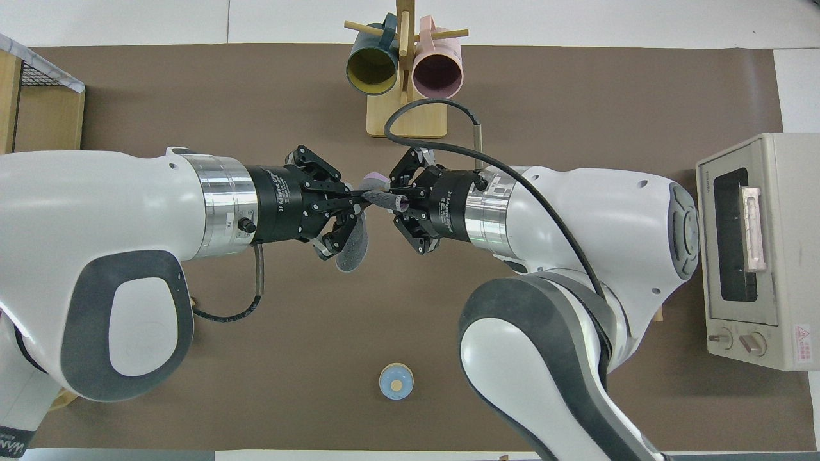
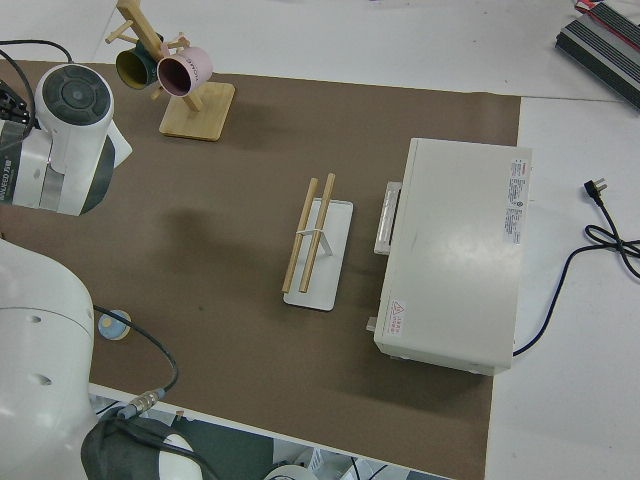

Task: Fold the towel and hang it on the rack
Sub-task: 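Bring the towel to the right gripper and grasp it with the right gripper, then release the towel from the left gripper while the right gripper pulls away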

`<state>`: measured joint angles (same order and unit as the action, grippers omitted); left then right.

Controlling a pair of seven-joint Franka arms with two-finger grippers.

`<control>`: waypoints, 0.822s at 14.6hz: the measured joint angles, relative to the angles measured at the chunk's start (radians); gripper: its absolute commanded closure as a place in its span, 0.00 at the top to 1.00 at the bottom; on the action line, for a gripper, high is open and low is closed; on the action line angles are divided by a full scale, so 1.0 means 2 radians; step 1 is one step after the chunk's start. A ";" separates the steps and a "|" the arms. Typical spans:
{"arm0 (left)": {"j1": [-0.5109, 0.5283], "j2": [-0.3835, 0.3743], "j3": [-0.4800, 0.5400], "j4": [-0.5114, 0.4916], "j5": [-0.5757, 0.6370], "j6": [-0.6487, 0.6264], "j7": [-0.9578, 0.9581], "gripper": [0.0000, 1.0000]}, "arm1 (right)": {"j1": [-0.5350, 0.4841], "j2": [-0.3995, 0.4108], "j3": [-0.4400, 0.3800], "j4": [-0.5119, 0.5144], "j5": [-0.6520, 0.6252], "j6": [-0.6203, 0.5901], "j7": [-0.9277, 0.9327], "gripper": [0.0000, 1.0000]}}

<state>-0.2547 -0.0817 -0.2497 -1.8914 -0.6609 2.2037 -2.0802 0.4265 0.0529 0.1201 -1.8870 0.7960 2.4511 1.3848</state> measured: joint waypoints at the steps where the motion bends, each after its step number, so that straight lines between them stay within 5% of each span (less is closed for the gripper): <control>1: 0.000 0.000 0.000 0.000 0.000 0.000 0.000 1.00 | 0.000 0.000 0.000 0.000 0.000 -0.003 -0.016 0.00; 4: 0.000 0.000 0.000 -0.001 0.000 0.000 0.016 1.00 | -0.002 0.000 -0.003 0.000 -0.016 -0.051 -0.119 0.00; 7: 0.003 -0.001 0.004 -0.002 0.000 0.000 0.048 1.00 | -0.015 -0.001 -0.007 0.000 -0.100 -0.114 -0.226 0.00; 12: 0.058 -0.004 0.008 -0.014 0.000 -0.025 0.160 1.00 | -0.042 -0.007 -0.007 0.001 -0.182 -0.184 -0.353 0.00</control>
<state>-0.1380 -0.0889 -0.2328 -1.9189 -0.6607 2.1543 -1.7607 0.3433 0.0391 0.1059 -1.8849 0.4325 2.0840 0.6786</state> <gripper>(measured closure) 0.000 0.978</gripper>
